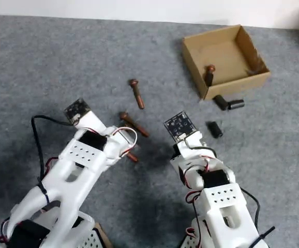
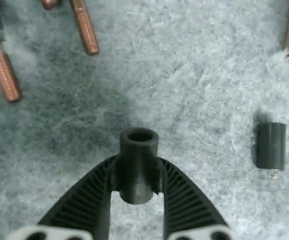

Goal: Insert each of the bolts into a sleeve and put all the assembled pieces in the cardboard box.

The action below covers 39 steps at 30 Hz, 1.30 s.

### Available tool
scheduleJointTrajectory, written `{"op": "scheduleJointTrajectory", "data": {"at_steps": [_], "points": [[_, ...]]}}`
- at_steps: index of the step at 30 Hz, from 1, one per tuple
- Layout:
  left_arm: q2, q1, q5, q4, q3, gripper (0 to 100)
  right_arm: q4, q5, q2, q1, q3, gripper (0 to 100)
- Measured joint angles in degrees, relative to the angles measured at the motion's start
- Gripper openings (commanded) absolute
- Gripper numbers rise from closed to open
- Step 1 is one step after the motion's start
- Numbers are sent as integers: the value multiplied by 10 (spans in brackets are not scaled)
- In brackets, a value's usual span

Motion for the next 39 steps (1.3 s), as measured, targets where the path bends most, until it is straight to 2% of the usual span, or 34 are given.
{"op": "scheduleJointTrajectory", "data": {"at_steps": [5, 16, 22, 27, 30, 39], "points": [[0, -12, 38, -1, 0, 207, 0, 0, 0, 0, 0, 5], [0, -76, 41, -4, 13, 207, 0, 0, 0, 0, 0, 5], [0, -76, 41, -80, 62, 203, 0, 0, 0, 0, 0, 5], [0, -77, 41, -100, 65, 110, 0, 0, 0, 0, 0, 5], [0, -74, 69, -100, 65, 69, 0, 0, 0, 0, 0, 5], [0, -75, 98, -100, 69, 69, 0, 2, 0, 0, 0, 5]]}}
